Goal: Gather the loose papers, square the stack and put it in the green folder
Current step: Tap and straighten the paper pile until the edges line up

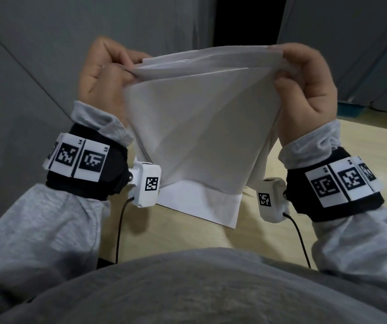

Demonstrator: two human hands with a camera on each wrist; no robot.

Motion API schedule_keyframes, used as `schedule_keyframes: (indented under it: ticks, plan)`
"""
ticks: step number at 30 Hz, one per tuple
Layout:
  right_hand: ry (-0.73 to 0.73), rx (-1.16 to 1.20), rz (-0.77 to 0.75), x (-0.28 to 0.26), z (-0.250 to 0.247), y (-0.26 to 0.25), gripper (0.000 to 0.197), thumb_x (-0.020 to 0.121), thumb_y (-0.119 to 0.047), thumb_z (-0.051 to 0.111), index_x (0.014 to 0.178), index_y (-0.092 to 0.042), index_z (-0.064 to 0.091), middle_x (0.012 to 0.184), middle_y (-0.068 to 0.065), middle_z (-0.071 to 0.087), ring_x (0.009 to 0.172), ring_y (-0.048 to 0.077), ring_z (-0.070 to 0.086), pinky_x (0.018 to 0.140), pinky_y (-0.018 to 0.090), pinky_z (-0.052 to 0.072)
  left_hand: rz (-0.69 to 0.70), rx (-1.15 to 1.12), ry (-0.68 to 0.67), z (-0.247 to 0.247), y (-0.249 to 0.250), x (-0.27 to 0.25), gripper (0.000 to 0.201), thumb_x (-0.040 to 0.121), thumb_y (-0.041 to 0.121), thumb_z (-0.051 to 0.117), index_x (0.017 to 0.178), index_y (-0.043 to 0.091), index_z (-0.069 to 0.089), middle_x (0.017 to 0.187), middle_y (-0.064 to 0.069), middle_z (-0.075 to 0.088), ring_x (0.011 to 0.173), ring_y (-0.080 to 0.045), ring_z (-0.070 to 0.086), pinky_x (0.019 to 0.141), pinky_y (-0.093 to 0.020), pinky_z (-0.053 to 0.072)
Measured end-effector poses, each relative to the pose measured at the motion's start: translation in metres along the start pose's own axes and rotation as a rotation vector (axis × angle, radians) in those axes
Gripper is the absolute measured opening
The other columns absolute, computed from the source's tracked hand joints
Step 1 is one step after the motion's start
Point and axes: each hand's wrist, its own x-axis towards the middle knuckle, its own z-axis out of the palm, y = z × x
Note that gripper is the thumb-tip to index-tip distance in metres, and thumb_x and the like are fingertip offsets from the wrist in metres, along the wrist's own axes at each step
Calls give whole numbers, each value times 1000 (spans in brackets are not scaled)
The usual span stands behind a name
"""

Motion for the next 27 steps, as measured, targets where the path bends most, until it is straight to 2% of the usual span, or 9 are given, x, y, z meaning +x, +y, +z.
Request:
schedule_keyframes:
  ticks: [4, 8, 14, 17, 20, 22, 24, 26, 27]
  plan:
    - [6, 13, -40, 1, 3, -4, 10, 92, -6, 54, 95, -14, 51, 87, -2, 56, 76, 5, 58, 67, 23, 49, 83, 140, -34, 5, 2, -4, 25, 90, 10, 50, 67, 17, 42, 62, 10, 69, 56, -3, 56, 54, -19, 44]
    - [112, -59, -85, 7, 11, -9, 16, 92, -6, 55, 81, -15, 47, 72, -9, 47, 59, -6, 46, 58, 9, 36, 134, 218, 3, 9, -1, -4, 27, 81, 1, 53, 64, 18, 41, 66, 8, 69, 56, -6, 56, 52, -21, 43]
    - [272, -56, 21, 3, 6, -4, 22, 87, -2, 46, 76, -21, 42, 78, 2, 66, 72, 20, 60, 66, 27, 48, 72, 20, 74, 4, -5, -3, 28, 74, -14, 37, 69, 13, 37, 62, 2, 70, 57, -13, 59, 53, -22, 45]
    - [292, -21, 21, 0, 6, -3, 19, 87, 1, 46, 80, -17, 42, 74, -12, 62, 72, 17, 61, 63, 18, 44, 28, -39, -14, 0, -6, -4, 16, 77, 9, 54, 82, 15, 40, 65, 3, 68, 63, -13, 59, 63, -26, 46]
    - [252, -26, -23, -3, 6, 1, 5, 92, -7, 49, 93, -9, 45, 79, -14, 52, 64, -3, 50, 60, 10, 39, 35, 160, -170, -8, -18, -7, 74, 55, 70, 70, 105, 23, 43, 87, 3, 62, 73, -13, 60, 66, -32, 47]
    - [177, -25, 11, -7, 3, 7, 25, 92, -32, 54, 103, -11, 47, 88, -10, 53, 69, -8, 52, 64, 11, 43, 25, 260, -233, -10, -29, -15, 97, 51, 79, 63, 121, 15, 39, 105, -6, 55, 84, -17, 60, 72, -35, 48]
    - [82, 12, 127, -13, -1, 15, 51, 80, -58, 59, 111, -20, 46, 93, -14, 60, 78, -3, 60, 68, 18, 48, -35, 344, -254, -15, -36, -19, 132, 33, 91, 56, 121, -5, 38, 109, -15, 51, 87, -15, 57, 74, -15, 49]
    - [7, 4, 287, -22, -3, 26, 61, 72, -52, 70, 119, -21, 46, 99, -16, 63, 87, -5, 64, 73, 15, 50, -188, 500, -261, -20, -42, -29, 157, 6, 92, 55, 124, -12, 41, 112, -19, 55, 92, -18, 58, 66, 2, 43]
    - [-37, -28, 367, -25, -2, 31, 61, 72, -43, 73, 122, -20, 47, 101, -16, 64, 89, -7, 64, 74, 11, 49, -257, 584, -330, -20, -43, -33, 155, 12, 83, 67, 134, -7, 36, 121, -12, 54, 109, -20, 57, 73, 5, 38]
